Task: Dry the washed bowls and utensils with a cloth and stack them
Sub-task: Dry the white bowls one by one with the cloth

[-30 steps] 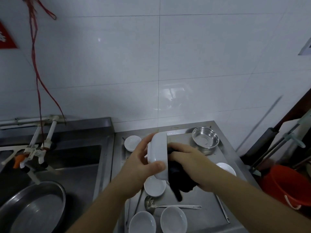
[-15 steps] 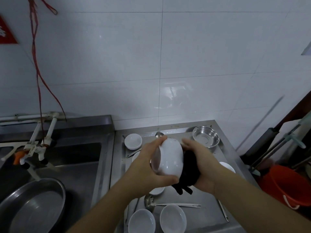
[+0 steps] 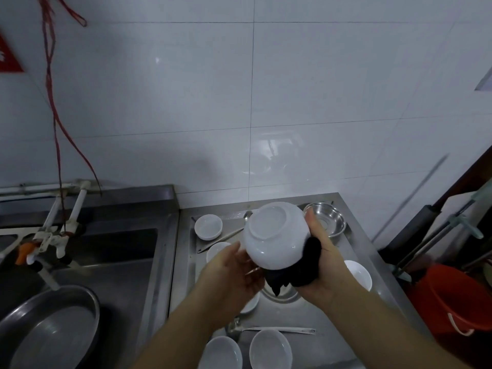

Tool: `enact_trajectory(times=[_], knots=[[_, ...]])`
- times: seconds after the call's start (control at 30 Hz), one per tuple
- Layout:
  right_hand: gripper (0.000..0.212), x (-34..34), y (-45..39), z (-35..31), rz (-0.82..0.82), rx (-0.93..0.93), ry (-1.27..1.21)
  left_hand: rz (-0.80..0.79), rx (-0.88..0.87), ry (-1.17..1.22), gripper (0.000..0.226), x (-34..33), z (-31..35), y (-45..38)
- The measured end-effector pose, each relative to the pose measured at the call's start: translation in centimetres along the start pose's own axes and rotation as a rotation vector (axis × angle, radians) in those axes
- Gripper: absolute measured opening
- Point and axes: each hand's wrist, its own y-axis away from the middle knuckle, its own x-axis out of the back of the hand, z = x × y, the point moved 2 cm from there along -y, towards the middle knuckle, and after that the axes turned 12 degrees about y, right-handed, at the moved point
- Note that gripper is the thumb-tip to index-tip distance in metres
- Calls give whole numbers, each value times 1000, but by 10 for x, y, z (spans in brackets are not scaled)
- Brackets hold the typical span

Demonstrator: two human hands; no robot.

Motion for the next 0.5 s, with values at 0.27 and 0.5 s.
enact_trajectory(times=[0.27, 0.5], knots=[[67, 10, -3, 18, 41, -5, 137, -18, -116, 226, 47, -5, 12, 1], [38, 15, -10, 31, 247, 45, 397, -52, -276, 135, 40, -10, 40, 2]])
